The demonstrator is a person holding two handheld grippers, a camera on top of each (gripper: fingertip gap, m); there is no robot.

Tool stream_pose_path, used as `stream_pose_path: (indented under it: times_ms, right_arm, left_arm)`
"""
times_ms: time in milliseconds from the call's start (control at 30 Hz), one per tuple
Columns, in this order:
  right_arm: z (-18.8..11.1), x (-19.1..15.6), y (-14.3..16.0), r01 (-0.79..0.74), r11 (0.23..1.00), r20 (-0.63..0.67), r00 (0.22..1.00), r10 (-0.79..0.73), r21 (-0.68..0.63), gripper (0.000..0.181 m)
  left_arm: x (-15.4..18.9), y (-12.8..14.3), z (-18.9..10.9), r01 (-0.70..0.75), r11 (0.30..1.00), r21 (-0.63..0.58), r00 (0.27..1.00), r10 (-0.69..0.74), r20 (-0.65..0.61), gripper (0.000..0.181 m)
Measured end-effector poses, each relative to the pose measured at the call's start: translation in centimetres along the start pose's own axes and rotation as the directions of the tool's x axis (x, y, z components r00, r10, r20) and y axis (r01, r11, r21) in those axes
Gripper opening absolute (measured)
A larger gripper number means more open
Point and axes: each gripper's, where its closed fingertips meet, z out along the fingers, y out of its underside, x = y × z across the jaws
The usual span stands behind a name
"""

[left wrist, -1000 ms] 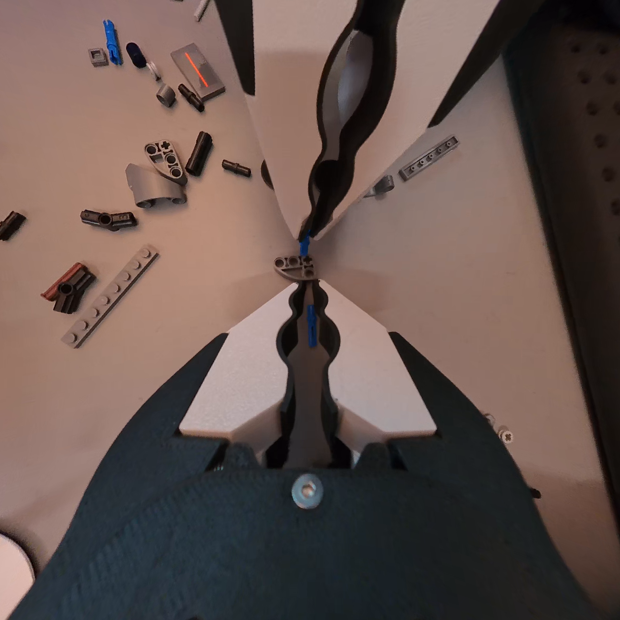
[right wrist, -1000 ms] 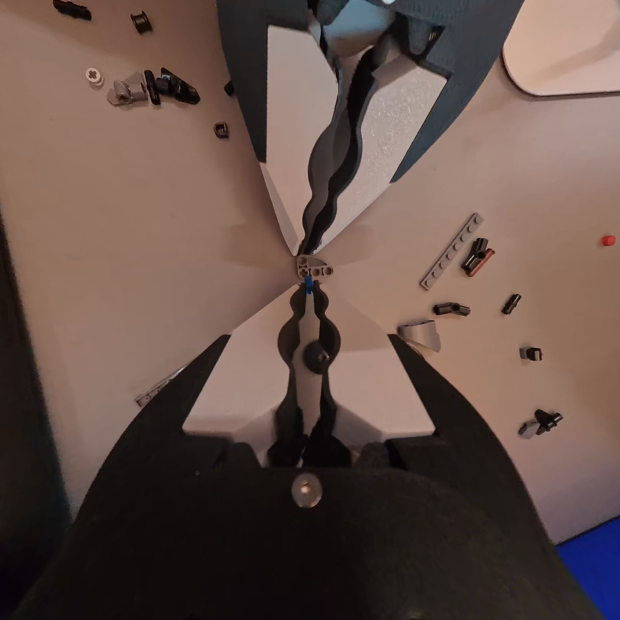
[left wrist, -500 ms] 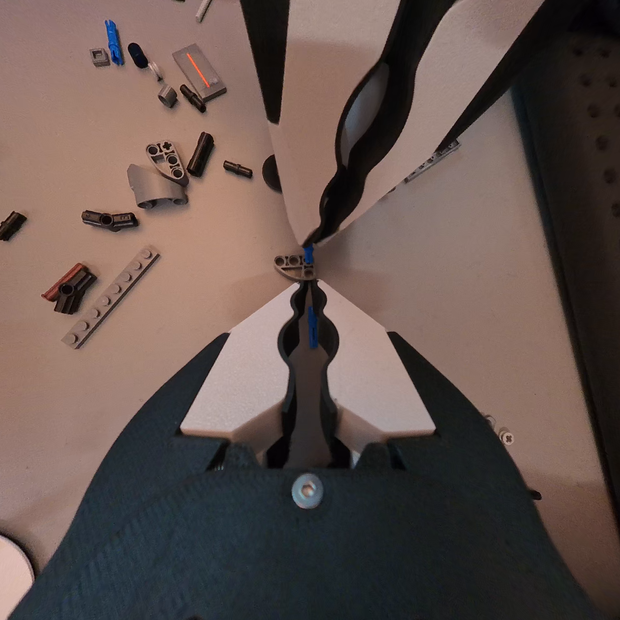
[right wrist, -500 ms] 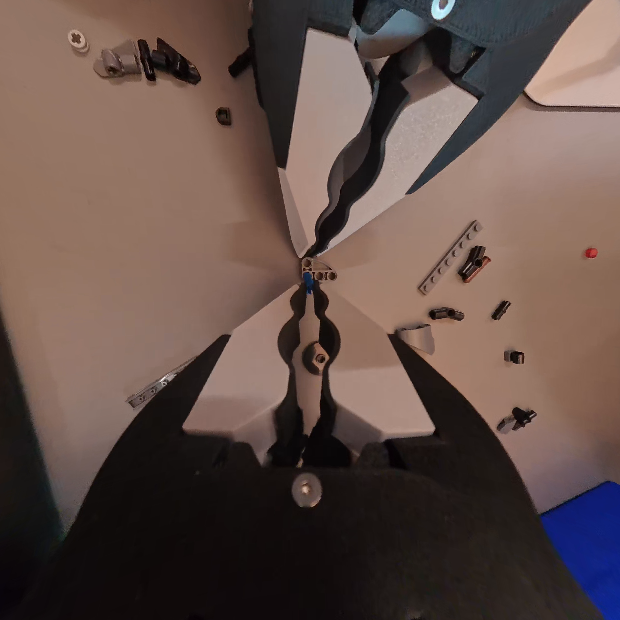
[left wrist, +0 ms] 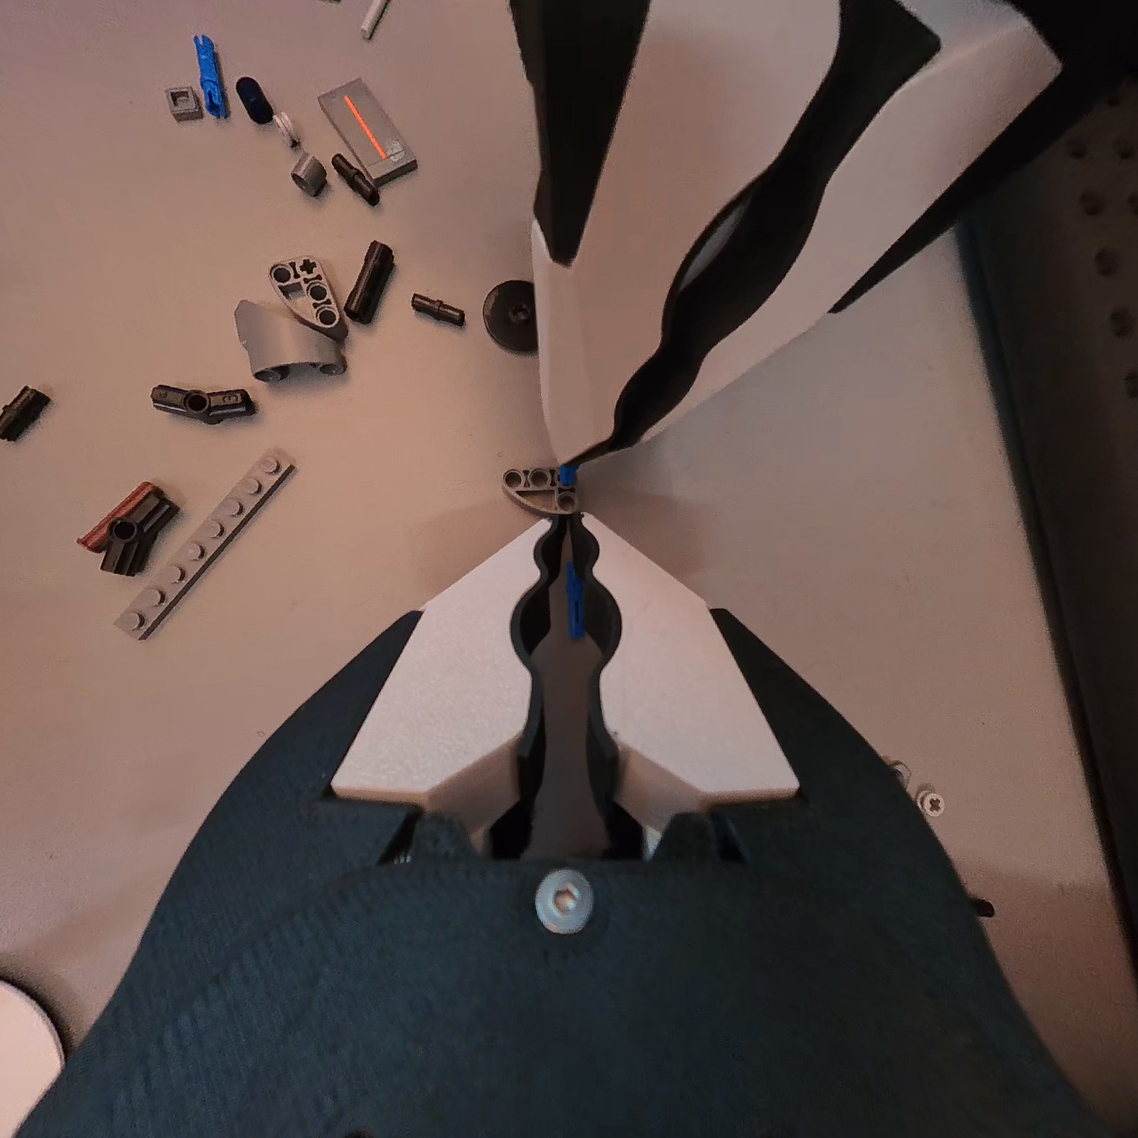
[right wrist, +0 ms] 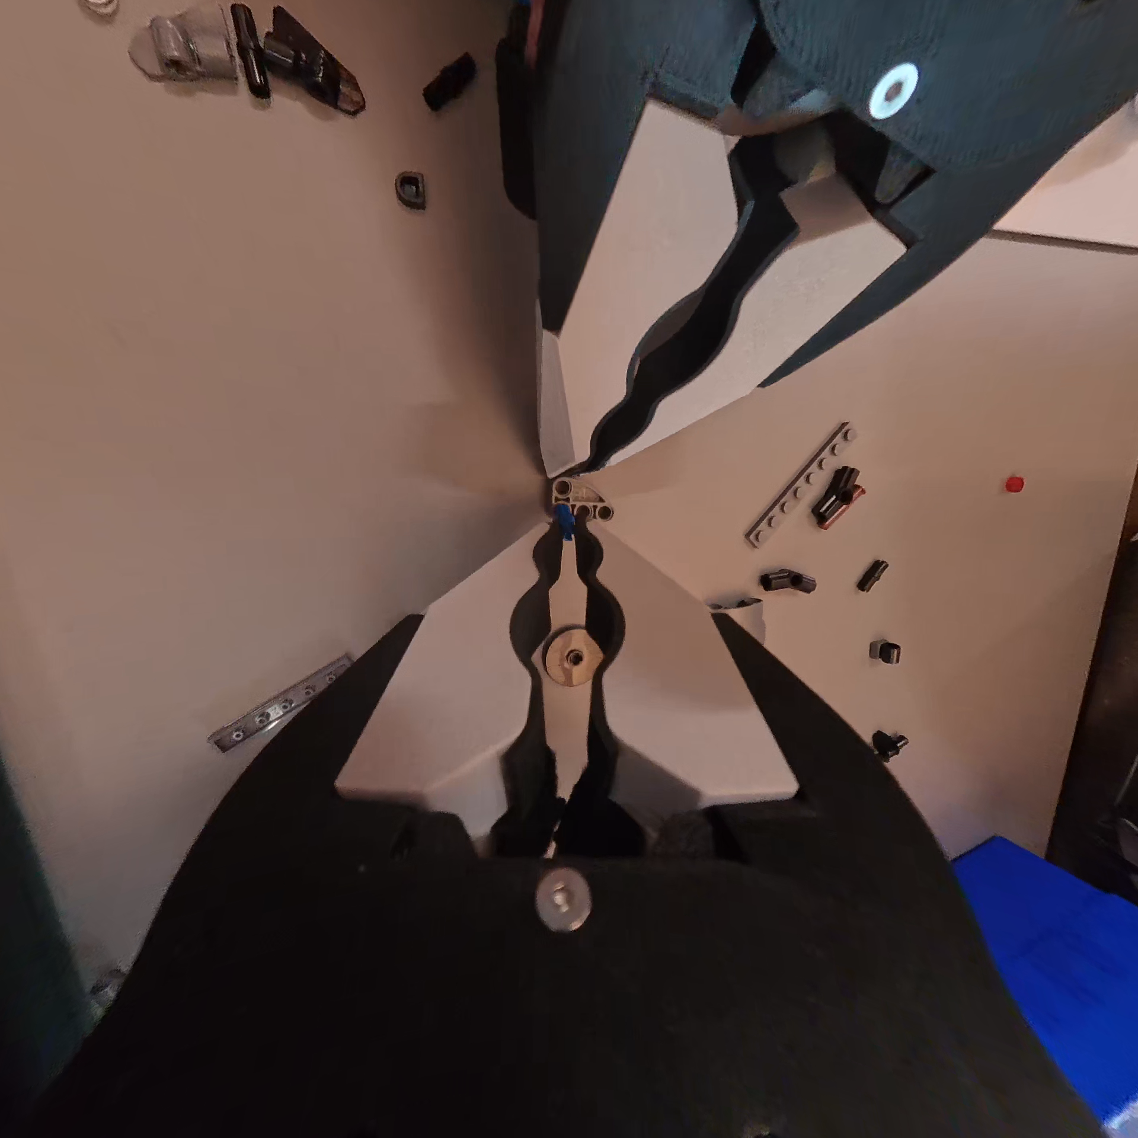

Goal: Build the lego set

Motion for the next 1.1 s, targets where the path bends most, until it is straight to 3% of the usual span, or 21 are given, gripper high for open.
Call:
stream_pose_path:
  times_ms: [300, 833, 1100]
  right_arm:
    - [0.07, -0.1, -0.55, -0.008, 1.0, 0.01, 1.0, 0.008, 0.03, 0.002]
    - [0.03, 0.34, -0.25, -0.187, 0.98, 0.087, 0.979, 0.182, 0.062, 0.002]
    - [-0.05, 0.33, 0.1, -0.202, 0.978, 0.09, 0.976, 0.197, 0.044, 0.002]
  left_arm:
    - [-0.01, -0.01, 0.01, 0.0, 1.0, -0.001, 1.0, 0.0, 0.001, 0.0]
    - [0.27, -0.17, 0.17, 0.004, 1.0, -0.008, 1.0, -0.004, -0.009, 0.001]
    - [0.28, -0.26, 0.26, 0.006, 1.0, -0.003, 1.0, -0.006, -0.013, 0.0]
